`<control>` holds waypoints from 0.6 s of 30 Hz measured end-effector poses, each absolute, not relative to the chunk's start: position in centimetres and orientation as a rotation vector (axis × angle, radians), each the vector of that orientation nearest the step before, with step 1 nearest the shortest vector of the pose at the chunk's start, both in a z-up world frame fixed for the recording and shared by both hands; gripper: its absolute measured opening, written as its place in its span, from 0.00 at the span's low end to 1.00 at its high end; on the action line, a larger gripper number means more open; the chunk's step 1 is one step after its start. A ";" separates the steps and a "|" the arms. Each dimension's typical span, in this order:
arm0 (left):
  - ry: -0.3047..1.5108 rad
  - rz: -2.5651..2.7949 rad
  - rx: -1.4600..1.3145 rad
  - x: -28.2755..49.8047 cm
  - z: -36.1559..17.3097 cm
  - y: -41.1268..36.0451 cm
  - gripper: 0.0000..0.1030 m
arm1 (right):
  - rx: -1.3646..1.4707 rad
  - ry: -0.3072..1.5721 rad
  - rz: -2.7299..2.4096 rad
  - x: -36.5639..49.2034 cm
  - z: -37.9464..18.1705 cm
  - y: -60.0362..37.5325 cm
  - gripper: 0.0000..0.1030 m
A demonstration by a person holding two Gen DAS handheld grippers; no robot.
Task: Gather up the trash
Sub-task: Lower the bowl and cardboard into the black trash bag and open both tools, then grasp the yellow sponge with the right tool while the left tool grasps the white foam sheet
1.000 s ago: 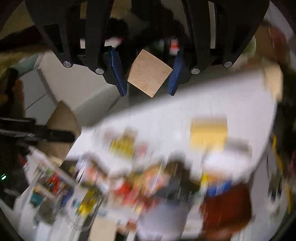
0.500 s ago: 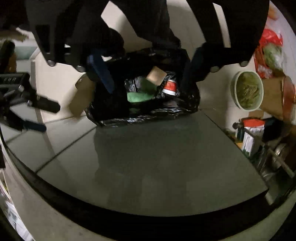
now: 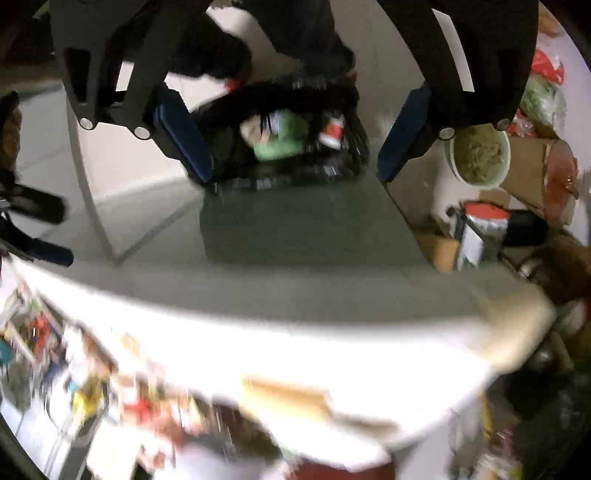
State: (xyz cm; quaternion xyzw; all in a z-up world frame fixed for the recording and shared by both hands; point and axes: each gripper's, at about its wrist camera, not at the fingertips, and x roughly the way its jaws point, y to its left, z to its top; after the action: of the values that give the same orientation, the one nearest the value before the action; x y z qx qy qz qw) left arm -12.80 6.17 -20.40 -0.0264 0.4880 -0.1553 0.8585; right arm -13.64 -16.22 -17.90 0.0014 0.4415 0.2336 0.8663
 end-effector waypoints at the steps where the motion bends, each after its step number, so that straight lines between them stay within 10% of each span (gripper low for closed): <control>1: 1.000 -0.307 -0.069 -12.8 -19.4 7.0 0.86 | -0.017 0.866 0.544 -13.4 -16.2 -15.1 0.95; 18: 0.893 0.030 -0.221 -16.0 -16.1 16.5 0.86 | -0.289 0.898 0.751 1.0 -18.1 -2.6 0.86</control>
State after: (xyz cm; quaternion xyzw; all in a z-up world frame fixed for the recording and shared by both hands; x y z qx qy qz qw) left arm -16.00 16.50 -16.14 -0.1068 0.4311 0.0145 0.8958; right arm 1.02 -2.55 -18.07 -0.1358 0.4225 0.3531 0.8236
